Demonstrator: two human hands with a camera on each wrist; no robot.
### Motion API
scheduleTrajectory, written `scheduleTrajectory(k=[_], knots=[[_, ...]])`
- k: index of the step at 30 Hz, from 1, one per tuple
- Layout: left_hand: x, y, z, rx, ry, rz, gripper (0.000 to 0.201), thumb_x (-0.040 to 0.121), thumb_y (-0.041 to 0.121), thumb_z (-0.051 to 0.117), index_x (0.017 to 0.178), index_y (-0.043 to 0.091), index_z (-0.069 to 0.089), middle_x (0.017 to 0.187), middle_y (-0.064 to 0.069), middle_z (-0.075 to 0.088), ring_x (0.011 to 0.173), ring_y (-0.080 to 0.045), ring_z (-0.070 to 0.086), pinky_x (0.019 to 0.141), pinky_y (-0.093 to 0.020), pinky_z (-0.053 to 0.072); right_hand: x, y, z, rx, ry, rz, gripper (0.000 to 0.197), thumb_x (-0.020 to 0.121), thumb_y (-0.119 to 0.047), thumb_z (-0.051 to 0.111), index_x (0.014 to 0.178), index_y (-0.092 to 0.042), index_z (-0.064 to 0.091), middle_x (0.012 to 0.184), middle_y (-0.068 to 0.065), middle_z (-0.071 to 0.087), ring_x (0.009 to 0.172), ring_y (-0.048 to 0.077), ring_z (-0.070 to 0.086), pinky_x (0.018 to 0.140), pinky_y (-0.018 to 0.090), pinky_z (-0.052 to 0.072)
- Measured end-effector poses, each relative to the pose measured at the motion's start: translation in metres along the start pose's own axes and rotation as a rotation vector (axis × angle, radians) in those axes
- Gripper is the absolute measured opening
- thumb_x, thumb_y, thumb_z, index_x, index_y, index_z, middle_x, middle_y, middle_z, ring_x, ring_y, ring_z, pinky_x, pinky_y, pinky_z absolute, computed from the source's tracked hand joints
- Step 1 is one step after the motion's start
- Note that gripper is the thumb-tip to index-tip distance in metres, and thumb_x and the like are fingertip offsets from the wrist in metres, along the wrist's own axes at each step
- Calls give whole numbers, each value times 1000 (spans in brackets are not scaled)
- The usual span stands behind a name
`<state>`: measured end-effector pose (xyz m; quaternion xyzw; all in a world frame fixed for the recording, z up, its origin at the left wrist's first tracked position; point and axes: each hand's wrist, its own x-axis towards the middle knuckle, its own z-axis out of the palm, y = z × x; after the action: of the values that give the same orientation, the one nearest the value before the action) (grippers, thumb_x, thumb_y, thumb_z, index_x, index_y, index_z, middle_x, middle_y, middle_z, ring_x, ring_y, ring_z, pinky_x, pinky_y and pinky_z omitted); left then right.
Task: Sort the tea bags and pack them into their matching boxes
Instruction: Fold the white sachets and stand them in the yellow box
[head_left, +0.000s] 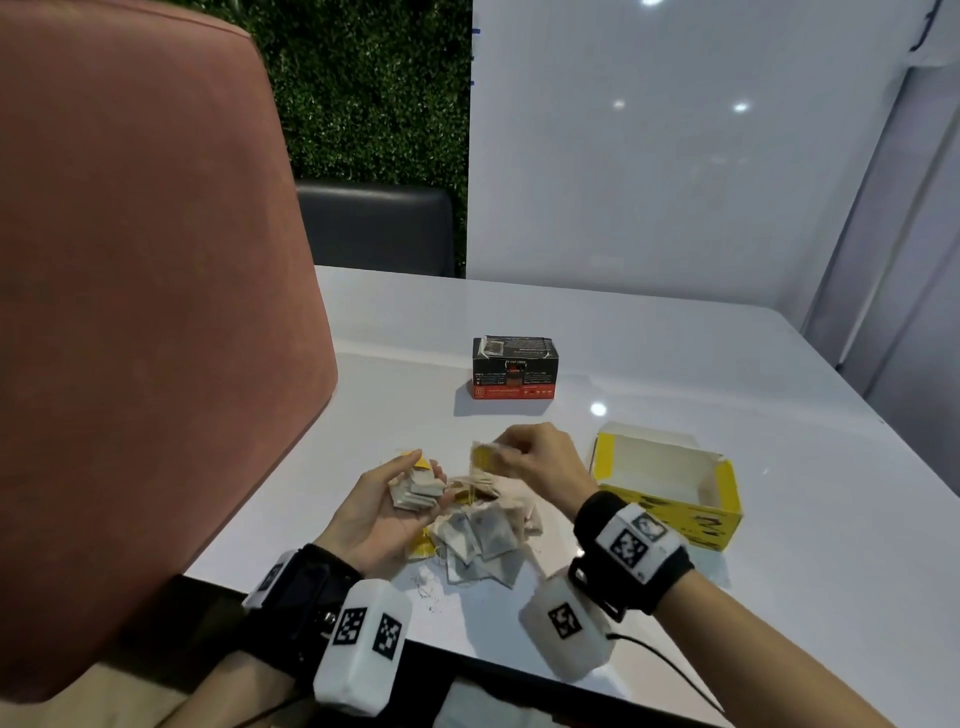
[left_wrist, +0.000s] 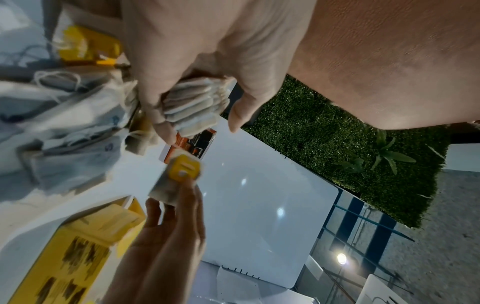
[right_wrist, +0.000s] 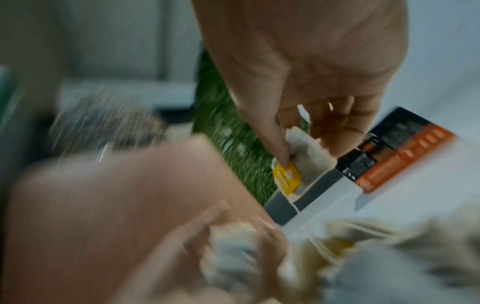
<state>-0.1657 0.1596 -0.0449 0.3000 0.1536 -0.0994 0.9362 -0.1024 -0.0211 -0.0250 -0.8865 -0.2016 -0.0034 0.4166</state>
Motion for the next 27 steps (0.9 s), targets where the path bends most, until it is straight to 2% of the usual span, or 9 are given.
scheduleTrajectory(k=[5, 8, 11, 16, 18, 20, 21, 24, 27], knots=[[10, -12, 8, -8, -84, -52, 43, 68, 21, 80, 101, 7, 56, 94, -11, 59, 90, -21, 58, 71, -36, 58, -13, 0, -5, 1008, -134, 384, 9, 89, -6, 58, 94, -4, 66, 78, 5, 66, 64, 10, 63, 55, 17, 51], [9, -17, 16, 42, -100, -48, 47, 79, 31, 65, 112, 0, 54, 100, -16, 58, 94, -24, 55, 72, -37, 59, -16, 0, -1, 1145, -106, 421, 11, 89, -3, 57, 95, -3, 66, 79, 7, 68, 60, 9, 65, 54, 15, 53], [8, -19, 21, 52, -80, -44, 44, 79, 35, 60, 106, 1, 56, 96, -15, 60, 90, -24, 57, 82, -39, 54, -14, 0, -1, 1170, -55, 403, 11, 88, -2, 58, 97, -4, 64, 78, 6, 66, 57, 5, 64, 55, 13, 52], [7, -25, 27, 154, -131, -36, 51, 85, 41, 49, 109, 0, 68, 105, -15, 67, 87, -20, 64, 86, -29, 50, -20, -9, 13, 920, -39, 273, 8, 83, 3, 63, 84, -4, 61, 73, 12, 61, 58, 14, 60, 52, 17, 49], [8, -29, 27, 146, -122, -17, 46, 86, 34, 53, 110, -4, 64, 103, -17, 66, 85, -21, 65, 84, -29, 52, -22, -8, 19, 764, 14, 225, 12, 79, 1, 68, 85, -8, 61, 72, 10, 61, 63, 18, 59, 57, 21, 50], [7, -30, 27, 152, -127, -9, 30, 83, 24, 56, 90, -2, 68, 87, -15, 69, 76, -21, 68, 76, -29, 57, -21, -6, 21, 603, 52, 177, 17, 75, -3, 73, 85, -11, 62, 72, 5, 61, 64, 17, 58, 59, 25, 50], [5, -30, 27, 146, -134, -8, 25, 82, 19, 56, 81, -1, 70, 84, -15, 69, 75, -20, 69, 78, -30, 57, -21, -6, 21, 509, 69, 151, 17, 74, -6, 74, 85, -12, 62, 72, 3, 61, 64, 15, 57, 59, 26, 50], [6, -23, 22, 221, -120, -38, 18, 80, 11, 58, 91, -2, 65, 92, -15, 64, 86, -21, 64, 87, -30, 52, -18, -7, 16, 289, 132, 56, 6, 80, -11, 67, 86, -13, 65, 84, 3, 63, 72, 13, 56, 66, 26, 49], [-1, -4, 25, 365, -115, -91, 17, 81, 7, 57, 91, -2, 66, 89, -18, 64, 80, -22, 64, 65, -25, 58, -13, 1, 3, 161, 174, 41, 20, 86, -1, 52, 101, -11, 61, 103, 7, 62, 86, 15, 54, 74, 25, 44]])
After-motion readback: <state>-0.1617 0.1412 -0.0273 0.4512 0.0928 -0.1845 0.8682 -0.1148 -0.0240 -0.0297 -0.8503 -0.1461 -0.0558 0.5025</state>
